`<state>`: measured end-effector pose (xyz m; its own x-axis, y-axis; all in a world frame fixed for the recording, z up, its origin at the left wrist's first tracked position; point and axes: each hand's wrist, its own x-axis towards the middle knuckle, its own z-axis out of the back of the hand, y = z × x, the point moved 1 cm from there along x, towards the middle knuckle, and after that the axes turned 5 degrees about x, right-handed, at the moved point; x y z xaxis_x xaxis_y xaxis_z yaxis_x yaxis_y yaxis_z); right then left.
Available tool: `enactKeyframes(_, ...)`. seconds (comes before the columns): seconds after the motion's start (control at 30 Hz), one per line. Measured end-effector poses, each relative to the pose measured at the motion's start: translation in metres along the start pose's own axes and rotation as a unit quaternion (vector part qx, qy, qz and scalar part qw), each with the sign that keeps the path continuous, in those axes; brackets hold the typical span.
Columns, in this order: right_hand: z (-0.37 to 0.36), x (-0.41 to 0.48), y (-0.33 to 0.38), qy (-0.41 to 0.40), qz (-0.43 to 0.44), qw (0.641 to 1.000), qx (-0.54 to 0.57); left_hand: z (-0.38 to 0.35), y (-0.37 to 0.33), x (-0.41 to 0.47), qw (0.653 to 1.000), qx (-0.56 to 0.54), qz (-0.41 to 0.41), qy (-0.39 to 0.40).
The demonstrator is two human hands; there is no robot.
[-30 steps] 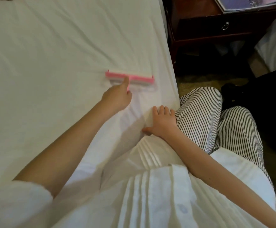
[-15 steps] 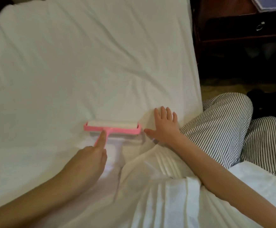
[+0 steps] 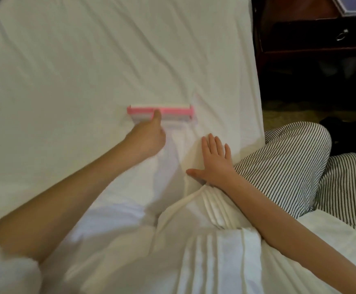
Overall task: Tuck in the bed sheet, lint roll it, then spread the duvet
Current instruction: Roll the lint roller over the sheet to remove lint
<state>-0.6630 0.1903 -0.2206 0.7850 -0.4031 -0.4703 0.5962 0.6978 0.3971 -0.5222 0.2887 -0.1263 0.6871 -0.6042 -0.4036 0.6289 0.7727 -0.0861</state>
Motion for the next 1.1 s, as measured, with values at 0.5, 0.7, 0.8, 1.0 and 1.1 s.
enactKeyframes(0.5,0.002,-0.007,-0.003,-0.001,-0.003,1.000,0.018,0.009,-0.009,0.055,0.997,-0.063,-0.020,-0.035)
enactKeyframes(0.7,0.002,-0.009,-0.007,0.000,-0.015,0.999,0.030,-0.014,0.010,-0.083,0.992,0.006,-0.052,0.117)
enactKeyframes(0.8,0.000,-0.011,-0.006,-0.003,0.003,1.000,0.022,-0.022,0.017,-0.111,0.988,0.022,-0.045,0.150)
enactKeyframes(1.0,0.002,-0.011,-0.004,-0.012,0.004,1.000,0.025,-0.013,-0.001,0.013,0.998,-0.048,-0.033,-0.020)
enactKeyframes(1.1,0.003,-0.012,-0.006,-0.026,-0.004,0.999,0.038,-0.006,-0.012,0.048,0.995,-0.082,-0.038,-0.028)
